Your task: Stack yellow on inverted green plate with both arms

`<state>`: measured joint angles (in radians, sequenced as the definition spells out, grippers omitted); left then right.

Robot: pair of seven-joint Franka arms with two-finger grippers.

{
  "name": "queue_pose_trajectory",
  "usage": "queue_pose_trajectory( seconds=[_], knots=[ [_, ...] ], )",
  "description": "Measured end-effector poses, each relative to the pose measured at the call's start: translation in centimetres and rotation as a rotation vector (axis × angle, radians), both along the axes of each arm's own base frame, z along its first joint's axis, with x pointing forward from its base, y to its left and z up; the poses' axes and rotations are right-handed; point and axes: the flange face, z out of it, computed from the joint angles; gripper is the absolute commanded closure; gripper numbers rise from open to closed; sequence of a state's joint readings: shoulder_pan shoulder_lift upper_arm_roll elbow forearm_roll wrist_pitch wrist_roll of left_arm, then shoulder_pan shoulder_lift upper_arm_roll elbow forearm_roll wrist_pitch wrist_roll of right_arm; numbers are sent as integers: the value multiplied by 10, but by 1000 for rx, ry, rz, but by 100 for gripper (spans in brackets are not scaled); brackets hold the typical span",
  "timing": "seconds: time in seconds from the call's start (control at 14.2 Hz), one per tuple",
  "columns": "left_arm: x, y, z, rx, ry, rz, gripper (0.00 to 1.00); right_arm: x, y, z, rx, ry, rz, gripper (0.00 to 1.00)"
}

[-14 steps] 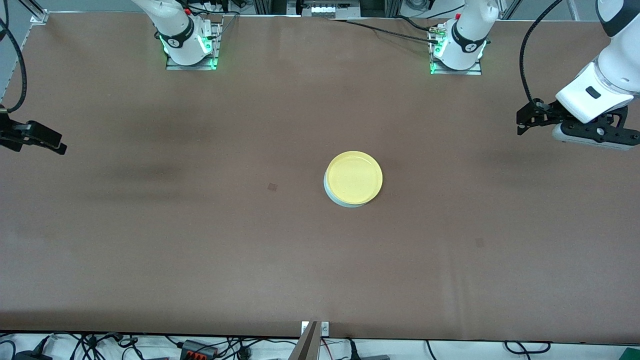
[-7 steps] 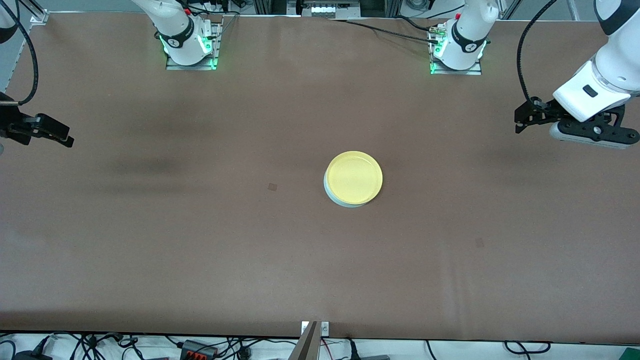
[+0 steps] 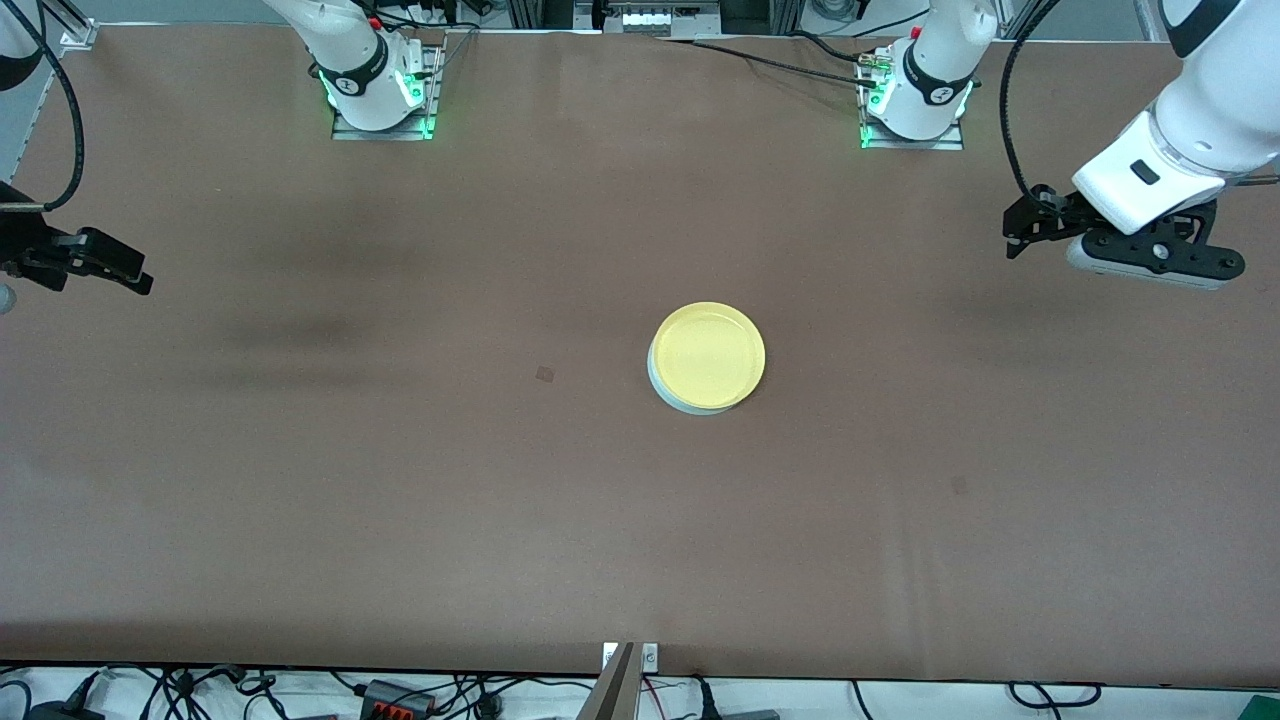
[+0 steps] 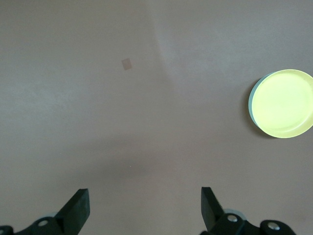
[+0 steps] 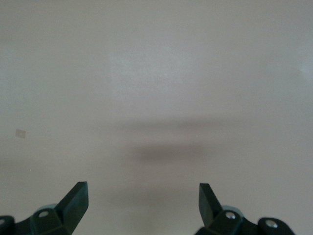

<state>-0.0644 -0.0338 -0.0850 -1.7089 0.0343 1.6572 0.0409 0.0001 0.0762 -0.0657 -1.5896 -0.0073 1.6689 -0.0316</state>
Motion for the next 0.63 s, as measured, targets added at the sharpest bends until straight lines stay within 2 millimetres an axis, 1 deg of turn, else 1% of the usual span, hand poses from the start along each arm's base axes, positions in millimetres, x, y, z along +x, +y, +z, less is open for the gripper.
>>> queue_pose_trajectory(
  seconds=[0.35,0.63],
  knots=[
    [-1,1,1,1,4,5,0,-1,1,0,1,7,2,0],
    [-1,1,1,1,5,8,0,-2,7,2,1,2,13,0]
  ],
)
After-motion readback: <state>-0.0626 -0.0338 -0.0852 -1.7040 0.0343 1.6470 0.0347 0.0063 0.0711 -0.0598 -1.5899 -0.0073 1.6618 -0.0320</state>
